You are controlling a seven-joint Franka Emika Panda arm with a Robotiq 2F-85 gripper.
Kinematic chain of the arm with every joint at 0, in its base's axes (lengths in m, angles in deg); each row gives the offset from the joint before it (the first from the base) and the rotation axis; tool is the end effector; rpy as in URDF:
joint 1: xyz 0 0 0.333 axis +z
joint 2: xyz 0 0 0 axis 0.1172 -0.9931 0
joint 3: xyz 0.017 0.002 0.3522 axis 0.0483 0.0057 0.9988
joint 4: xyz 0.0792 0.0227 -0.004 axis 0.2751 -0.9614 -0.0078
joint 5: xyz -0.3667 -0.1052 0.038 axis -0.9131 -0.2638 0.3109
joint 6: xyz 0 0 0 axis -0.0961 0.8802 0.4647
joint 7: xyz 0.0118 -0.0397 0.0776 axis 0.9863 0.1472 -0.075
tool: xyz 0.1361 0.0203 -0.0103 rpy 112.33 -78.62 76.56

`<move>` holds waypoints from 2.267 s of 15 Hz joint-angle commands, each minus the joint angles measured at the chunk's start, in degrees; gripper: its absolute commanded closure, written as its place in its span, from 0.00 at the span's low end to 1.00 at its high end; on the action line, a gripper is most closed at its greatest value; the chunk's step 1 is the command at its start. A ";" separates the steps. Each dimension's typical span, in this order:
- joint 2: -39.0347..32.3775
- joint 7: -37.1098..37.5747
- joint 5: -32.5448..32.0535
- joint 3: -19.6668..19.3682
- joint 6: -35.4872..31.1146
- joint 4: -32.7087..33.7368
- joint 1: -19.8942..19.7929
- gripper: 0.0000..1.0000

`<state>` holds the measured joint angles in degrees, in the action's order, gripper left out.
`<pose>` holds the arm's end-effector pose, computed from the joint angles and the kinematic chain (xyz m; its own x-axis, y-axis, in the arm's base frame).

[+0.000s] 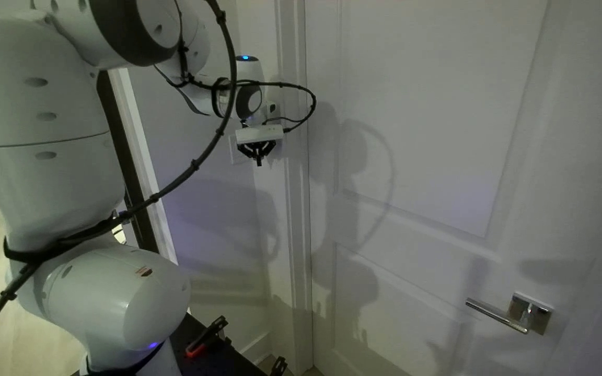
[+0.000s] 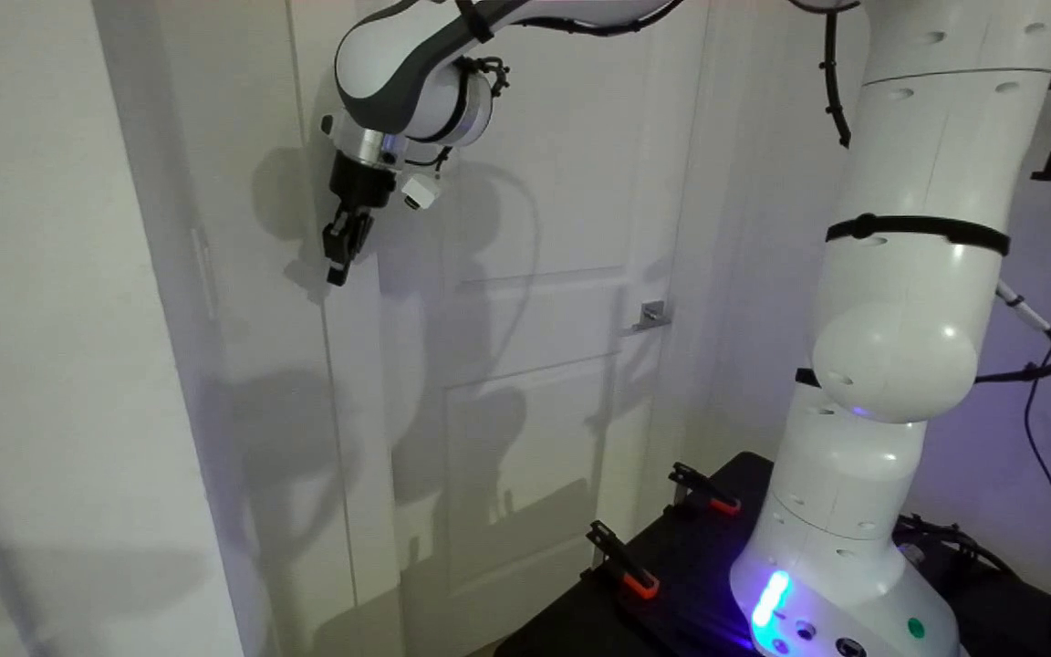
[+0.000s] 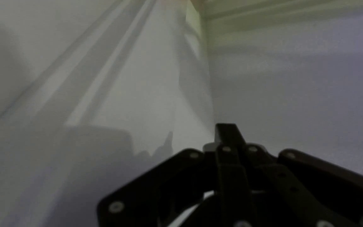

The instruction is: Flip the switch on the wall

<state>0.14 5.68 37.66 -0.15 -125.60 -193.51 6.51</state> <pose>0.5455 0.2260 0.4565 0.6061 0.7129 0.3527 0.7452 -0.6640 0.0614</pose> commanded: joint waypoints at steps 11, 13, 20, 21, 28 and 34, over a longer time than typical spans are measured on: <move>-10.46 -1.97 -0.41 5.17 -5.00 11.39 -1.57 1.00; -11.03 -1.06 -0.76 5.65 -4.86 12.53 -1.35 1.00; -13.65 7.16 -10.23 5.77 -2.06 17.64 0.60 1.00; -13.85 7.77 -10.64 5.88 -1.53 18.13 0.69 1.00; -15.32 8.67 -8.68 6.76 1.11 21.84 0.43 1.00; -15.98 9.20 -7.30 7.13 2.42 23.84 0.34 1.00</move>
<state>-12.38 16.28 30.18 6.11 -125.52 -176.98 7.27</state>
